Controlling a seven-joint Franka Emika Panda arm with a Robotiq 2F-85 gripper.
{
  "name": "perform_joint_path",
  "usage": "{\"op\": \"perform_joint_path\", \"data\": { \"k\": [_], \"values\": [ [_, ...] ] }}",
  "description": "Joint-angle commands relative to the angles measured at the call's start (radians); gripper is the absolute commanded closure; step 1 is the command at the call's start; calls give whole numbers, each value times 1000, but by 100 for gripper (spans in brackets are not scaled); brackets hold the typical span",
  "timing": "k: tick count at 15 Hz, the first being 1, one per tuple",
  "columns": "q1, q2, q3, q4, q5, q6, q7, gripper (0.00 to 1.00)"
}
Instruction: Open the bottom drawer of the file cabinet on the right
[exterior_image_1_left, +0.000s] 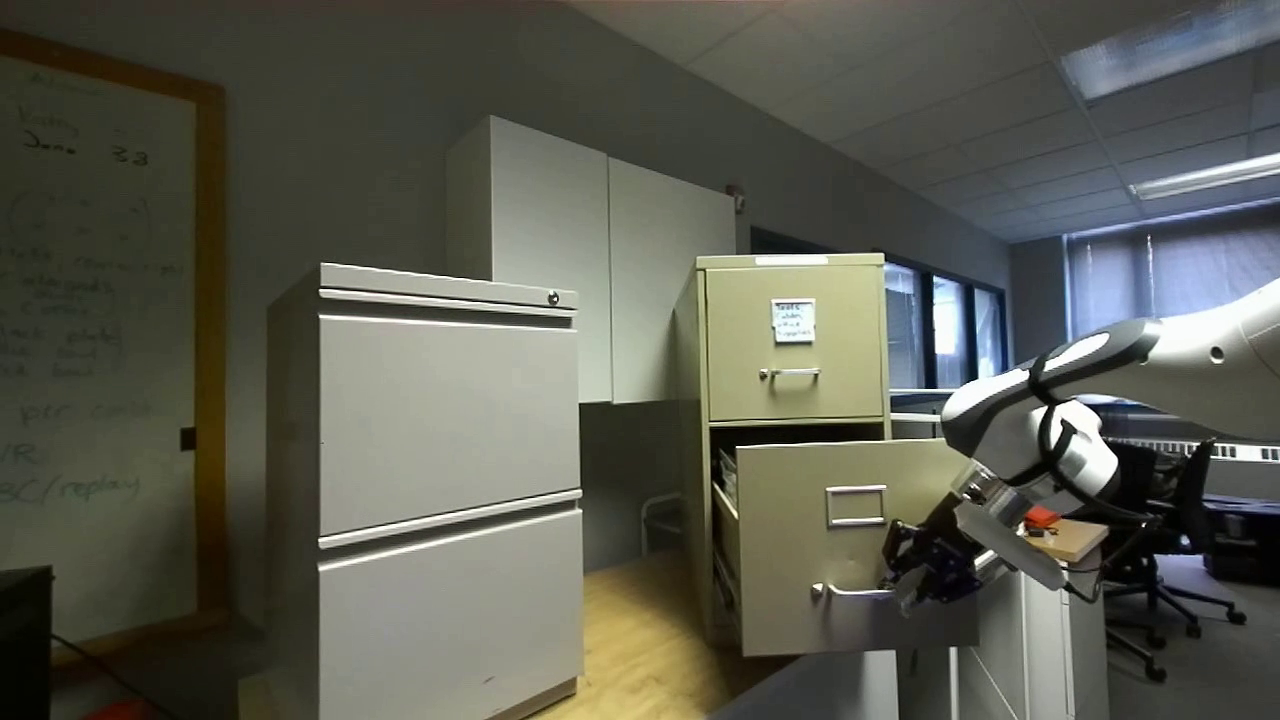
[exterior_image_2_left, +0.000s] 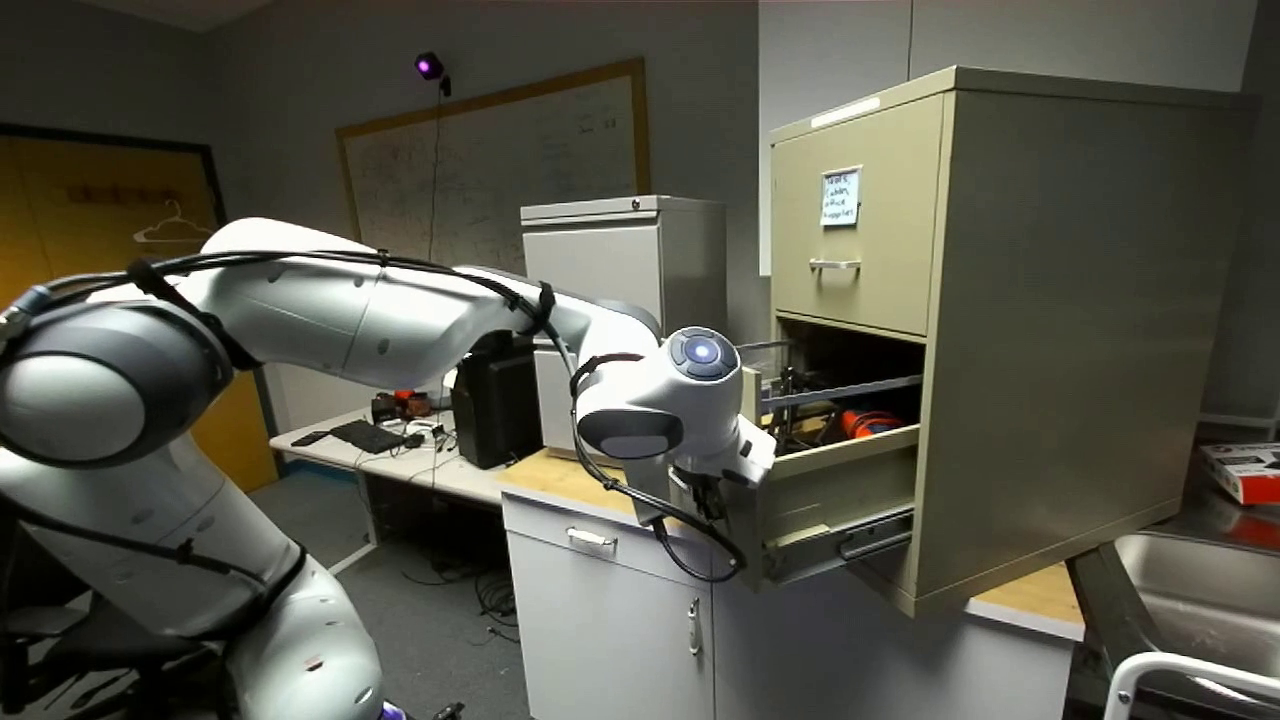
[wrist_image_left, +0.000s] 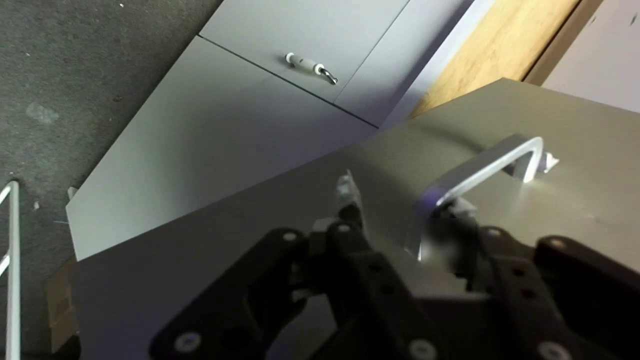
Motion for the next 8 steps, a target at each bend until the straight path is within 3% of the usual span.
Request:
{"op": "perform_joint_path", "data": {
  "k": [1, 4, 5, 8],
  "values": [
    [0, -51, -15, 3, -59, -120, -92, 29],
    [16, -86, -29, 5, -56, -128, -188, 5],
    [24, -104, -32, 4, -47, -146, -228, 0],
    [41, -155, -49, 13, -37, -217, -328, 0]
  ]
}}
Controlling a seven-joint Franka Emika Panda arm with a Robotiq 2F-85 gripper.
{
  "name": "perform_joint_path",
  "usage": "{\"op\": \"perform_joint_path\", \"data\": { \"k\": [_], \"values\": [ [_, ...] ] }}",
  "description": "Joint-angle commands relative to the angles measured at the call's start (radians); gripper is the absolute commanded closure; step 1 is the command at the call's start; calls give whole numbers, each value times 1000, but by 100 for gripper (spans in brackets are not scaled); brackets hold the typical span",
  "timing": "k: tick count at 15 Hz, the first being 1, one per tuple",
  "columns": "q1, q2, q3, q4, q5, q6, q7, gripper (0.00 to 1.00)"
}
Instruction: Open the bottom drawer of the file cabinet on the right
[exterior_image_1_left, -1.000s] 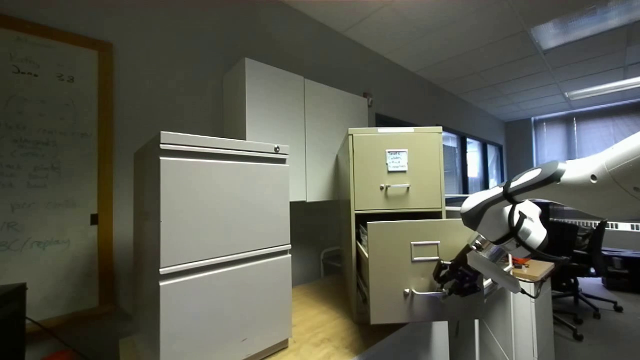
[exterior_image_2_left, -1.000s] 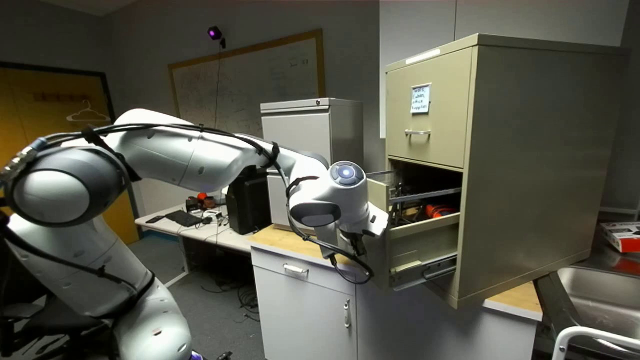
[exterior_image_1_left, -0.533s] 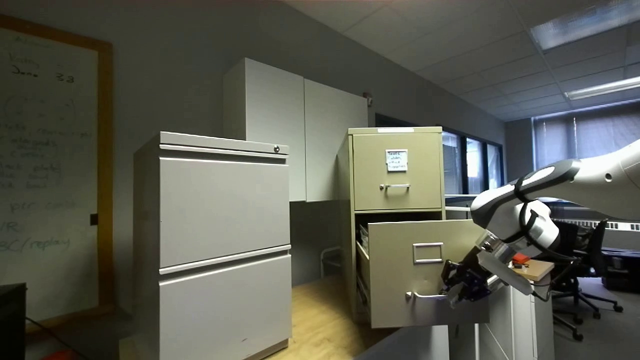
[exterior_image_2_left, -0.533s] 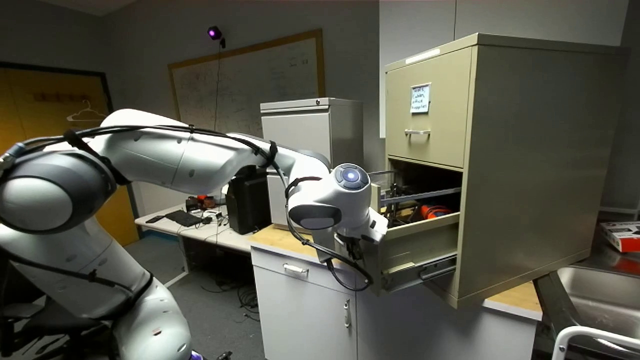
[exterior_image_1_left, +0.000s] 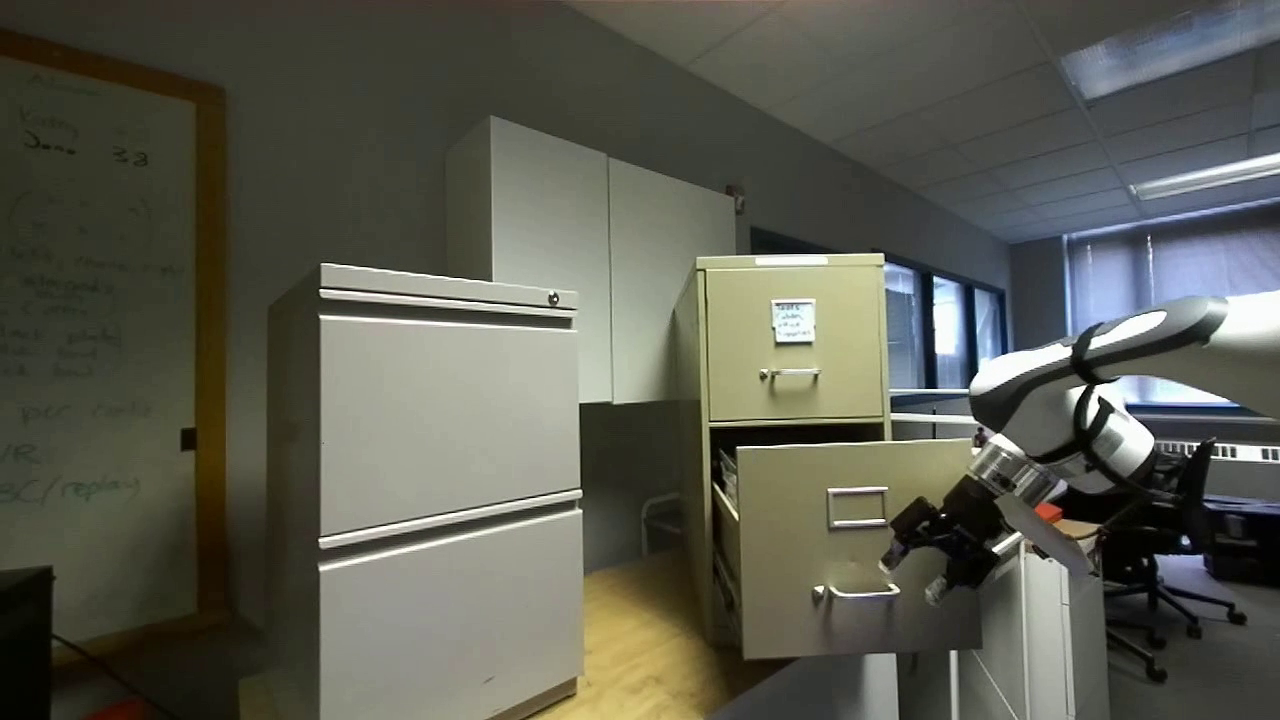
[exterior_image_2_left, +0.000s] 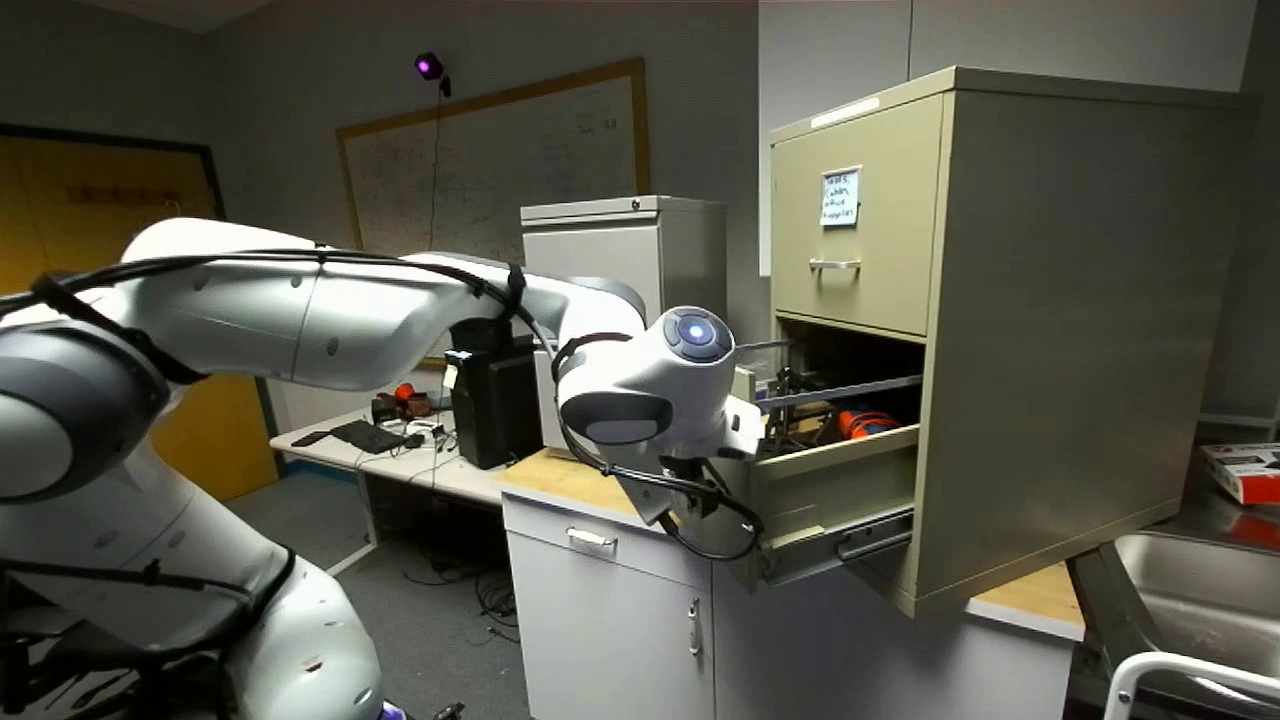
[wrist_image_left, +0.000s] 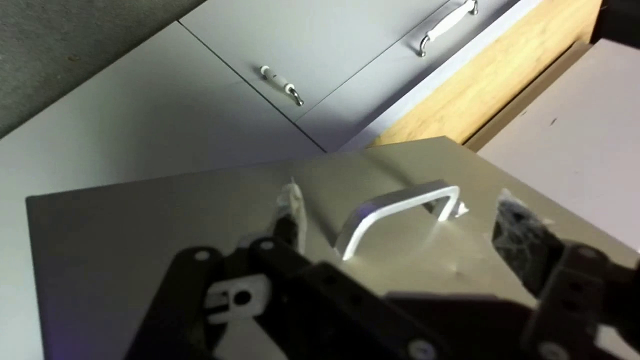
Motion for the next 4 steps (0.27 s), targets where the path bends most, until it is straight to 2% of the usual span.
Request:
{"op": "perform_joint_path", "data": {
  "k": [1, 4],
  "values": [
    [43, -65, -28, 13, -7, -98, -120, 0],
    [42, -71, -33, 24, -42, -184, -178, 0]
  ]
}}
